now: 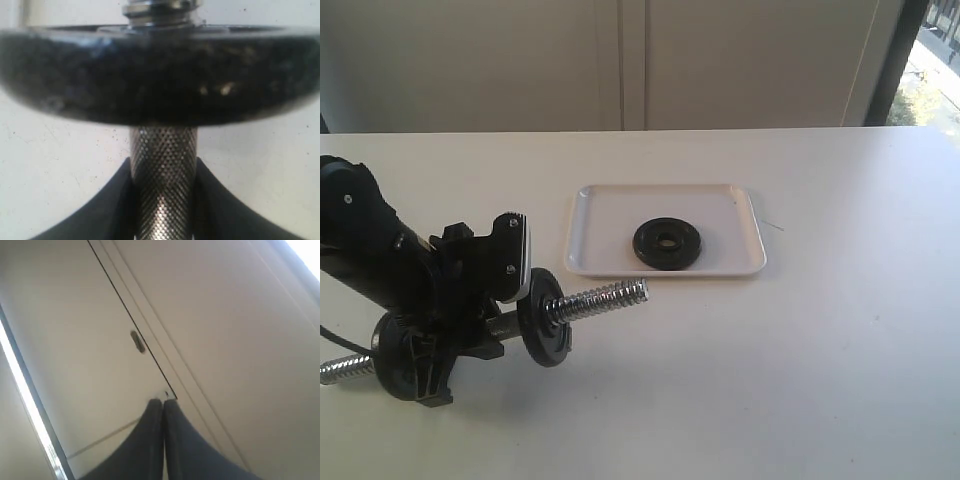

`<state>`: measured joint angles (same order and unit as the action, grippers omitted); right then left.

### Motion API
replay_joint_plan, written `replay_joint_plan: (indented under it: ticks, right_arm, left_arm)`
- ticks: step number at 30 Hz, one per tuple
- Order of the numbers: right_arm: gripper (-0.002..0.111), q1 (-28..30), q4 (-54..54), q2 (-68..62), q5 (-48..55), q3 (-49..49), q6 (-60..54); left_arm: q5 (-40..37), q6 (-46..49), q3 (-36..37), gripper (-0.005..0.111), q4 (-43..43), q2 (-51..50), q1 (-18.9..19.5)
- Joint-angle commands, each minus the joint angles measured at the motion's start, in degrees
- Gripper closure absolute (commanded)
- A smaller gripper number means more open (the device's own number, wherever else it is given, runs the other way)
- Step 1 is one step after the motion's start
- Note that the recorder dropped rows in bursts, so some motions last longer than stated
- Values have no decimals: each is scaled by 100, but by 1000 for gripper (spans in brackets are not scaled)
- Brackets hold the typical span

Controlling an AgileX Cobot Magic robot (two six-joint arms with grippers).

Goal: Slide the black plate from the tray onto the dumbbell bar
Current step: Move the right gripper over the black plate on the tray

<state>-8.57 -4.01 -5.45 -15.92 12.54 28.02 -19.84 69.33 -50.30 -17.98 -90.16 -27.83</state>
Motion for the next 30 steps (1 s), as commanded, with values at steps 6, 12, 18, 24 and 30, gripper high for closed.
replay_joint_plan:
  ticks: [6,12,18,24,30]
  right_arm:
    - [108,-195,489,-2516,2433,1790,-558]
    - [108,-776,334,-4384,3535,2947,-1951]
    - [108,-1485,334,-6228,4397,4202,-2933]
    - [108,-1849,348,-8059,4852,5672,-3134]
    - [108,-1882,348,-9615,5786,7301,-3145]
  left_arm:
    - [264,-28,-114,107,-300,272,-26]
    - [264,-28,-114,107,-300,272,-26]
    - [264,-28,-114,107,-300,272,-26]
    - [264,-28,-114,107,-300,272,-26]
    - [264,-28,-114,107,-300,272,-26]
